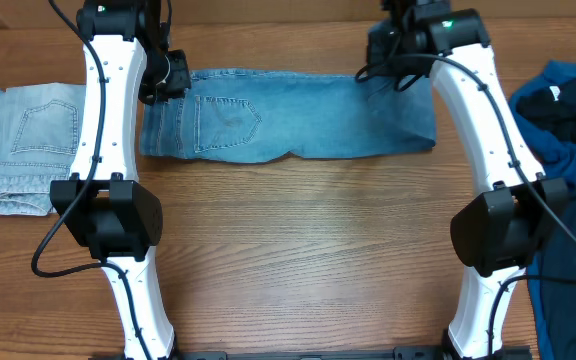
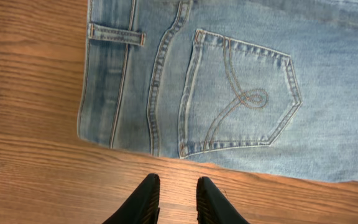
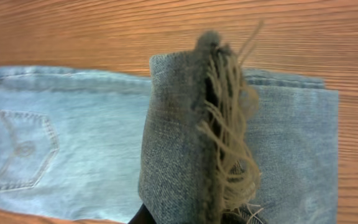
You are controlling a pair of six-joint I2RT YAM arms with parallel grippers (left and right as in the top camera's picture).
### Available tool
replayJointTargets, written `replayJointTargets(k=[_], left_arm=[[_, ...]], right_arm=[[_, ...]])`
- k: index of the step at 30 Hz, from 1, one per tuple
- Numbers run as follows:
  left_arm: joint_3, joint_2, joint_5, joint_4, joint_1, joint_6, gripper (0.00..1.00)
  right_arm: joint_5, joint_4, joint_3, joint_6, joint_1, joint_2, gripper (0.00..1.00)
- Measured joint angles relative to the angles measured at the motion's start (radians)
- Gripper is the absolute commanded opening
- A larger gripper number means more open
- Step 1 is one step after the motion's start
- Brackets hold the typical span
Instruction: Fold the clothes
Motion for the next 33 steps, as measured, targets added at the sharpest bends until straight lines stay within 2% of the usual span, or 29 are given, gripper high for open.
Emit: replayJointTargets(k=[7, 16, 17, 18, 19, 20, 22, 23, 25, 27, 30, 31, 32, 33], left_arm=[[0.0, 0.0, 0.0, -0.032, 0.0, 0.003, 0.29], [0.0, 0.0, 0.0, -0.034, 0.0, 0.005, 0.31], [0.0, 0.0, 0.0, -0.034, 0.0, 0.006, 0.31], [0.0, 0.0, 0.0, -0.034, 0.0, 0.007, 0.32], [0.0, 0.0, 0.0, -0.034, 0.0, 0.007, 0.35], [0.0, 0.0, 0.0, -0.034, 0.0, 0.007, 0.36], [0.0, 0.0, 0.0, -0.035, 0.0, 0.008, 0.37], [0.0, 0.0, 0.0, -0.035, 0.0, 0.009, 0.38], [0.0, 0.0, 0.0, -0.034, 0.0, 0.01, 0.38], [0.0, 0.0, 0.0, -0.035, 0.0, 0.01, 0.39], [0.0, 0.0, 0.005, -0.035, 0.0, 0.01, 0.38], [0.0, 0.0, 0.015, -0.034, 0.0, 0.01, 0.38], [0.0, 0.0, 0.035, -0.029, 0.0, 0.01, 0.38], [0.0, 0.0, 0.054, -0.025, 0.0, 0.01, 0.38]], right_arm=[[-0.004, 0.006, 0.0, 0.009, 0.04, 0.01, 0.04], [-0.048, -0.004, 0.0, 0.012, 0.082, 0.165, 0.04], [-0.055, -0.001, 0.0, 0.012, 0.087, 0.17, 0.07], [-0.064, 0.009, 0.0, 0.013, 0.094, 0.177, 0.29], [-0.068, 0.013, 0.0, 0.013, 0.099, 0.182, 0.39], [-0.072, 0.019, 0.0, 0.013, 0.106, 0.187, 0.39], [-0.092, 0.018, 0.0, 0.015, 0.116, 0.187, 0.52], [-0.104, 0.019, 0.0, 0.012, 0.119, 0.187, 0.63], [-0.15, 0.018, 0.0, 0.018, 0.122, 0.187, 0.71], [-0.187, 0.019, 0.0, 0.016, 0.122, 0.187, 0.71], [-0.212, 0.018, 0.0, 0.016, 0.119, 0.187, 0.6], [-0.214, 0.018, 0.0, 0.018, 0.118, 0.187, 0.51], [-0.218, 0.019, 0.0, 0.013, 0.113, 0.187, 0.36], [-0.22, 0.023, 0.0, 0.008, 0.109, 0.187, 0.15]])
